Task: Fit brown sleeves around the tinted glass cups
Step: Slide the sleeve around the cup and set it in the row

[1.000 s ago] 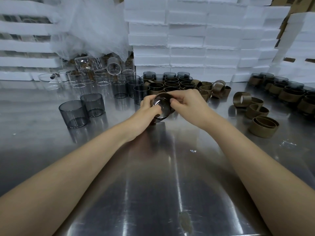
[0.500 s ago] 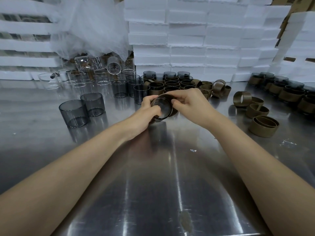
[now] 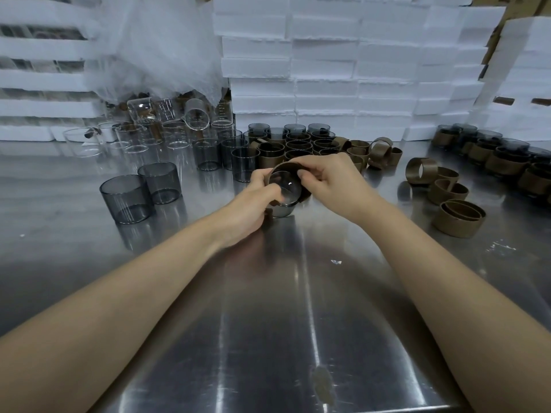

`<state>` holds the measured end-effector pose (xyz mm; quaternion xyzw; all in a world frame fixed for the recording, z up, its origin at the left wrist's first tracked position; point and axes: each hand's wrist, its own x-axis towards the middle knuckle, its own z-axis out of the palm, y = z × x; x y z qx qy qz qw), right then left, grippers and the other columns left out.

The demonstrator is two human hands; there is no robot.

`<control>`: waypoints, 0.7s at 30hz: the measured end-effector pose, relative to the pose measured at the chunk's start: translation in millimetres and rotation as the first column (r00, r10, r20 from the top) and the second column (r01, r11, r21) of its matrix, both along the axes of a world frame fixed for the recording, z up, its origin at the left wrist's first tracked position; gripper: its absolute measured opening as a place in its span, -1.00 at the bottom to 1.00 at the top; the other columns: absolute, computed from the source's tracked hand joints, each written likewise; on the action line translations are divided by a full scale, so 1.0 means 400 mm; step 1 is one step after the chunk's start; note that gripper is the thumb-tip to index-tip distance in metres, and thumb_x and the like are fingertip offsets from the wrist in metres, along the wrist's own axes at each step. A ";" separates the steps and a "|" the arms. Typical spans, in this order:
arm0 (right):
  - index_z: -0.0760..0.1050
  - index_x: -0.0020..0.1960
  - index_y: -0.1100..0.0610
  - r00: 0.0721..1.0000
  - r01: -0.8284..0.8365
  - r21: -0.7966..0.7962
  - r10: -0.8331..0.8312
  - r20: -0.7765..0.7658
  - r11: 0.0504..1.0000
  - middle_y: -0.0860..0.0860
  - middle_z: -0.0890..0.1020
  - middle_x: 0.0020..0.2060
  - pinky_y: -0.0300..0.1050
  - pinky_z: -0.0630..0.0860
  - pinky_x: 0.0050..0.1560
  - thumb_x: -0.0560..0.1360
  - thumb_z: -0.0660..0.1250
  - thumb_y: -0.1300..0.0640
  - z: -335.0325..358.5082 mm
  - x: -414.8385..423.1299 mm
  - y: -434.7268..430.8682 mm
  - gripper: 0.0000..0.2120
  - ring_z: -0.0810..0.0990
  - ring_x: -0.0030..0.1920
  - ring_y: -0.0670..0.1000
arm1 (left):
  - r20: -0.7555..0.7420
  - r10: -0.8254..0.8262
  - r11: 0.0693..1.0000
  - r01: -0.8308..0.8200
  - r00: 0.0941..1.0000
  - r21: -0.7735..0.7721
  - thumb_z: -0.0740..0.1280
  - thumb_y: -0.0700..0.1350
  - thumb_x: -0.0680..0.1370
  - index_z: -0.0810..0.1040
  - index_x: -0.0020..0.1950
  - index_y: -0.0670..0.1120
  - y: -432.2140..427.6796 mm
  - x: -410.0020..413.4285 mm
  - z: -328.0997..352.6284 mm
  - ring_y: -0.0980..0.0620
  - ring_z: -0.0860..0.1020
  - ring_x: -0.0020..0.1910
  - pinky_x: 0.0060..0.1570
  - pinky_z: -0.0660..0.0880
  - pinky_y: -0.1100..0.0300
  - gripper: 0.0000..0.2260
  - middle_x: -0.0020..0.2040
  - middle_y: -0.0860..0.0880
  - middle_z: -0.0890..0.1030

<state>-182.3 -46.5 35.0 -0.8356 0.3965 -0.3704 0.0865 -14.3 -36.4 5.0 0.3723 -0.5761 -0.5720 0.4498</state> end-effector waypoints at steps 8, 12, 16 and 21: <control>0.67 0.04 0.04 0.954 -0.044 0.254 -0.034 0.297 0.966 -0.12 0.71 -0.13 -0.30 0.53 0.04 0.52 0.33 0.31 -0.005 -0.007 -0.005 -0.76 0.65 -0.06 -0.20 | -0.144 0.033 0.999 -0.035 0.989 -0.011 0.31 -0.27 0.32 0.46 0.13 -0.09 0.002 0.003 -0.012 0.13 0.59 -0.14 -0.16 0.54 0.29 -0.62 0.00 -0.07 0.57; 0.63 0.00 0.05 0.867 -0.267 0.605 -0.087 0.490 0.750 -0.03 0.71 -0.12 -0.26 0.56 -0.01 0.57 0.29 0.06 -0.027 0.000 -0.008 -0.86 0.65 -0.07 -0.10 | -0.228 -0.026 0.998 0.011 0.973 -0.066 0.27 -0.35 0.53 0.57 0.19 -0.16 -0.008 0.023 -0.015 0.02 0.61 0.00 0.08 0.51 0.19 -0.73 0.02 -0.10 0.66; 0.58 0.18 0.04 0.753 -0.481 0.635 -0.085 0.652 0.605 0.11 0.66 0.09 -0.02 0.54 0.22 0.52 0.27 -0.17 -0.048 0.012 -0.010 -0.63 0.63 0.09 0.08 | -0.296 -0.041 0.997 0.018 0.954 -0.081 0.36 -0.15 0.51 0.64 0.11 -0.09 -0.009 0.026 -0.010 0.06 0.63 0.06 0.03 0.54 0.28 -0.80 0.06 -0.07 0.69; 0.50 0.32 0.13 0.534 -0.654 0.508 -0.134 0.835 0.561 0.16 0.58 0.26 0.06 0.51 0.25 0.49 0.31 -0.17 -0.056 0.037 -0.005 -0.48 0.55 0.27 0.15 | -0.311 -0.102 0.995 0.102 0.945 -0.019 0.35 0.02 0.55 0.60 0.19 -0.09 0.001 0.021 -0.003 0.06 0.62 0.11 0.10 0.54 0.25 -0.72 0.11 -0.07 0.67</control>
